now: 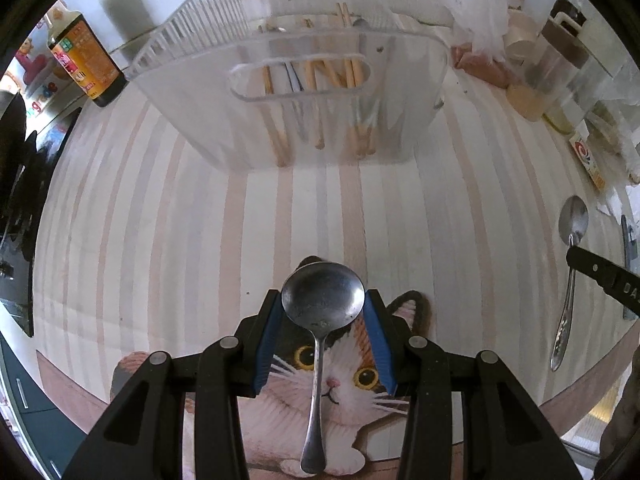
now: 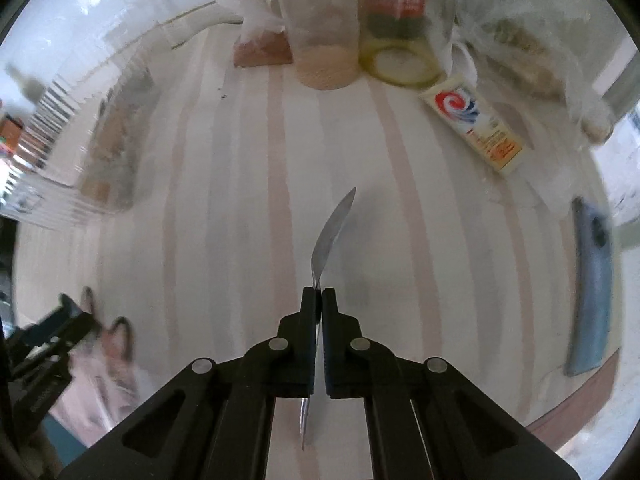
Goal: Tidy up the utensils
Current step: 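Carry both spoons into the clear plastic rack and open both tools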
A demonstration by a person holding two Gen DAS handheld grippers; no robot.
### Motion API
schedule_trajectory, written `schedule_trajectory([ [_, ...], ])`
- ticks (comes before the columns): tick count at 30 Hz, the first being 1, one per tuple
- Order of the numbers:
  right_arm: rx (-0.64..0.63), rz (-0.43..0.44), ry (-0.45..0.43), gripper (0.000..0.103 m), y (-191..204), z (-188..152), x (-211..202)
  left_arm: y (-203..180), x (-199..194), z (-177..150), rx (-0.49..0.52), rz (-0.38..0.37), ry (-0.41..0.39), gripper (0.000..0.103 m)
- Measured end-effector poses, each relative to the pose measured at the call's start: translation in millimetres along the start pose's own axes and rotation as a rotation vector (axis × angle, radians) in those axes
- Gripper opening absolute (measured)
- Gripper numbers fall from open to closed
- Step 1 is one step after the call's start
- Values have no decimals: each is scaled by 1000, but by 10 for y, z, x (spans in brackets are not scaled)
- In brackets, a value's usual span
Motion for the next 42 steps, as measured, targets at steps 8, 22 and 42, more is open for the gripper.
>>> schedule_trajectory([
  [8, 101, 110, -20, 3, -119, 17, -198, 4, -308, 90, -10, -18, -47, 38],
  [22, 20, 192, -125, 3, 327, 98, -855, -37, -849, 381, -15, -34, -184, 38],
  [42, -133, 310, -316, 3, 1290, 855, -1797, 296, -2088, 1353, -88, -118, -413, 38],
])
Point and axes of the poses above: each gripper's, at about its wrist camera, not at the fingertips, and x roughly the way its jaws point, y to its left, z to its top, the point moved 6 cm from there along x, roughly the way its jaws point, and after that the axes turned 3 degrees about x, right-handed, at the moved point
